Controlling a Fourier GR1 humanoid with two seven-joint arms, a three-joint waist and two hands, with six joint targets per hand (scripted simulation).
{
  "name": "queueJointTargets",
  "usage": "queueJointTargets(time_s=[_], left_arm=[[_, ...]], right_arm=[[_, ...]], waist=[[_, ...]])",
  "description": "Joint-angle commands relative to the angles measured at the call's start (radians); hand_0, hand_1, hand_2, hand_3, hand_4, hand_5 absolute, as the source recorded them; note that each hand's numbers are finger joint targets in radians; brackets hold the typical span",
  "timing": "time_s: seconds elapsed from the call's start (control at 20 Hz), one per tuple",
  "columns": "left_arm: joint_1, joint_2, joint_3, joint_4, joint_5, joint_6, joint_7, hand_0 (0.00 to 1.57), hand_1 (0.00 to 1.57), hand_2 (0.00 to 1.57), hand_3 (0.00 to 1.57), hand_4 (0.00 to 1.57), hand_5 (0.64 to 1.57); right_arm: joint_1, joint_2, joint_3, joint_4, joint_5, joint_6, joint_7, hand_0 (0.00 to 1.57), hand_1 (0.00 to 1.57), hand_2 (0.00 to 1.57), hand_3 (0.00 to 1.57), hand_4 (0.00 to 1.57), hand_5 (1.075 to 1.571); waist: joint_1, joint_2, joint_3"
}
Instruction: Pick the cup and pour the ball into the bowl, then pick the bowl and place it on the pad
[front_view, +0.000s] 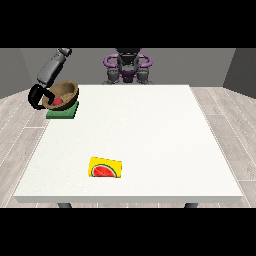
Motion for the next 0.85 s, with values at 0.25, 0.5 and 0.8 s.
queueJointTargets(time_s=[0.25,0.5,0.8], left_arm=[[0.034,0.022,0.037,-0.082,0.051,0.012,0.033,0.0,0.0,0.0,0.0,0.0,1.516],[0.016,0.034,0.02,-0.071,0.06,-0.004,0.043,0.0,0.0,0.0,0.0,0.0,1.514],[0.094,-0.004,0.01,-0.012,0.025,-0.008,-0.007,0.0,0.0,0.0,0.0,0.0,1.515]], right_arm=[[0.013,-0.117,-0.091,0.088,-0.045,-0.029,-0.018,0.74,0.74,0.69,1.05,0.0,1.538],[-0.036,-0.1,-0.072,0.07,-0.031,-0.081,0.018,0.63,0.63,0.53,0.82,0.0,1.521],[-0.082,-0.205,-0.101,0.051,-0.078,0.029,0.138,0.13,0.13,0.28,0.38,0.0,1.467]], waist=[[0.011,0.047,0.0004],[0.011,0.036,-0.0008],[-0.004,-0.048,-0.0025]])
